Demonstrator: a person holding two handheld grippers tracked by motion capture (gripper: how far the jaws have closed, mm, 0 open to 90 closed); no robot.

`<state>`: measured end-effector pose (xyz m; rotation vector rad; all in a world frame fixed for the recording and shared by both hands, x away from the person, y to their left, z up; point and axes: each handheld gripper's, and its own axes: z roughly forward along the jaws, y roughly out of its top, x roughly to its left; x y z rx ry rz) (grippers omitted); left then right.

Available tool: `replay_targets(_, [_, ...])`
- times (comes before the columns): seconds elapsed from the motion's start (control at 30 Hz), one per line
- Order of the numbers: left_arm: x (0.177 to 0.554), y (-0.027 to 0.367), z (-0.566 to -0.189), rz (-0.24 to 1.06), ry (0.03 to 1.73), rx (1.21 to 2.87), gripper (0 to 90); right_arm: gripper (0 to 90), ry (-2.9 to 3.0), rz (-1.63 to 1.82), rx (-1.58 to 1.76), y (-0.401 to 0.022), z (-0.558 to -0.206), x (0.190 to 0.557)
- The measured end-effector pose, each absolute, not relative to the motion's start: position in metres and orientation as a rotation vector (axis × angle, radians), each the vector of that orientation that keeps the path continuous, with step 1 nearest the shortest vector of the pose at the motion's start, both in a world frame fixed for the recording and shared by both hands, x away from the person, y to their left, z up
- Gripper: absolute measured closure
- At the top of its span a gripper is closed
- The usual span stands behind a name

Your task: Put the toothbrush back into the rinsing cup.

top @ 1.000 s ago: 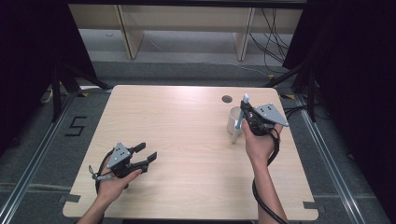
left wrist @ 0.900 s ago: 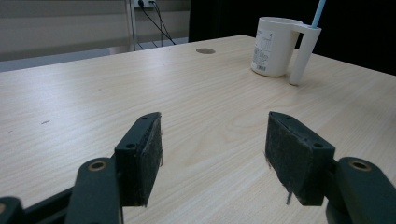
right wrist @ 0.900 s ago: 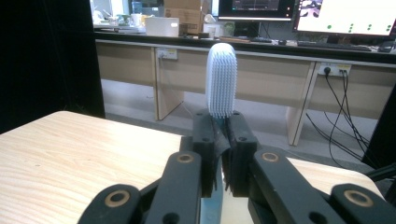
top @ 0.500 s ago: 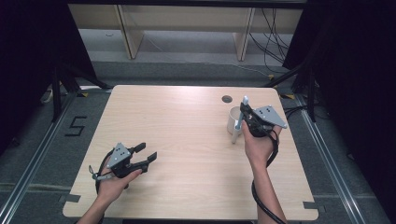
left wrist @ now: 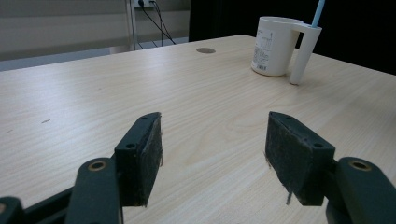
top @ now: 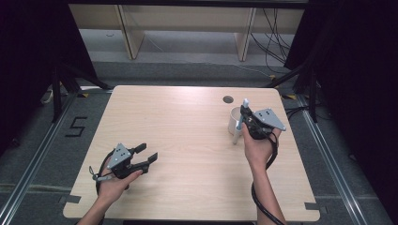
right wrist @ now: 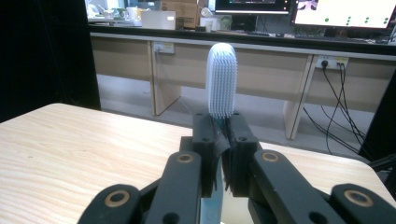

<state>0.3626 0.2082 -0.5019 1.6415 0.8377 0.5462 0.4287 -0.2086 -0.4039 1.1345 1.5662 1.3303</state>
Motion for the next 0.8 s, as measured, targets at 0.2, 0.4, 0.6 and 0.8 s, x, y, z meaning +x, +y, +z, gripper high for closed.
replay_targets(0.2, [0.363, 0.208, -0.502, 0.547, 0.837, 1.642, 36.0, 85.1, 1.572, 1.319, 1.133, -0.209, -0.41, 0.429])
replay_targets(0.4, [0.363, 0.208, -0.503, 0.542, 0.831, 1.631, 36.0, 85.1, 1.575, 1.311, 1.157, -0.21, -0.416, 0.428])
replay_targets(0.6, [0.363, 0.208, -0.503, 0.537, 0.829, 1.628, 36.0, 85.1, 1.574, 1.308, 1.163, -0.21, -0.42, 0.428])
replay_targets(0.8, [0.363, 0.208, -0.504, 0.54, 0.831, 1.631, 36.0, 85.0, 1.585, 1.293, 1.158, -0.21, -0.425, 0.429])
